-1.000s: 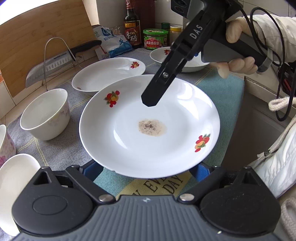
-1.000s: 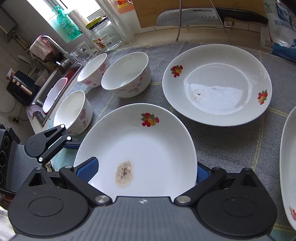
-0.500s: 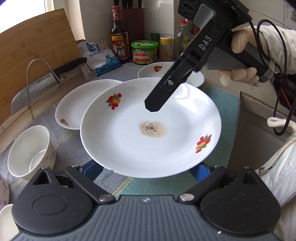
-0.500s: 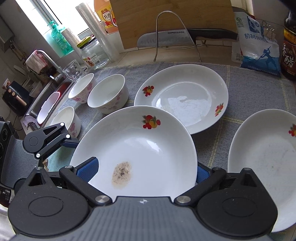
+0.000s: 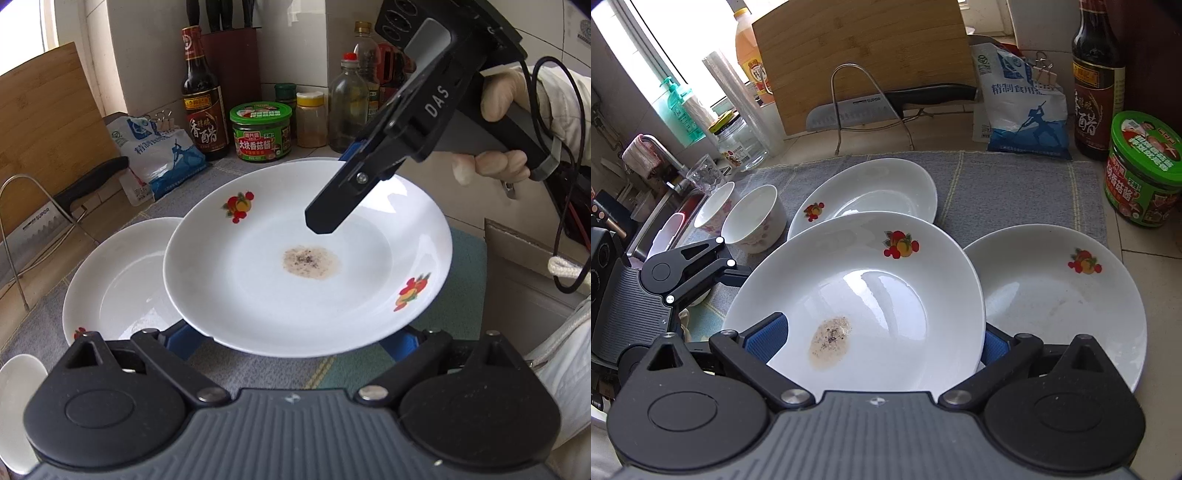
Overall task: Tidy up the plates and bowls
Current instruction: 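Lower the stained plate onto the other white plate with the right gripper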
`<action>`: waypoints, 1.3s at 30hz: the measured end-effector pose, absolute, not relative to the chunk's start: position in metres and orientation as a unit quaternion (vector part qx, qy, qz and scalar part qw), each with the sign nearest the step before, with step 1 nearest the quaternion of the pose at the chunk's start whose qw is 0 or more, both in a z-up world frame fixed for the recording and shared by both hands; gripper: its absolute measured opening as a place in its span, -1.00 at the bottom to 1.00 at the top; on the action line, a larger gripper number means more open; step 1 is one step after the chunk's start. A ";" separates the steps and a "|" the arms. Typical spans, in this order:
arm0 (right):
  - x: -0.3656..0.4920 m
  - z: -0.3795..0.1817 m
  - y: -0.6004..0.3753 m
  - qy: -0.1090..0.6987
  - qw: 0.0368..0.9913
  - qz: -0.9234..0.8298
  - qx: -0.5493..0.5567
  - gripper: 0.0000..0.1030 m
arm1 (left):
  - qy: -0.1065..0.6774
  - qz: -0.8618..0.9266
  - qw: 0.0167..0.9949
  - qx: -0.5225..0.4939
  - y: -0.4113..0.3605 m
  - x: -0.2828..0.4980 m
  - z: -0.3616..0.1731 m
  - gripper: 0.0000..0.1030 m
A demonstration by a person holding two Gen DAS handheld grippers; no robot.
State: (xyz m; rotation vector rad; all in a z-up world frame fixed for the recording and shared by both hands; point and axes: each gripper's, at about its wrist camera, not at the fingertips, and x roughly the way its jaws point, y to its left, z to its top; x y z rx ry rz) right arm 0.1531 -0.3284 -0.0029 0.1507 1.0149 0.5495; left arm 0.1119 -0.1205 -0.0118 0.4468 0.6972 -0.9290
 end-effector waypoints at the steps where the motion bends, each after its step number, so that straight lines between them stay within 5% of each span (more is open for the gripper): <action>1: 0.155 -0.003 -0.334 0.479 0.836 0.257 0.073 1.00 | 0.326 -0.436 0.812 0.211 -0.127 0.115 -0.012 0.89; 39: 0.182 -0.042 -0.423 0.491 0.834 0.218 0.125 1.00 | 0.357 -0.467 0.771 0.243 -0.212 0.155 -0.036 0.89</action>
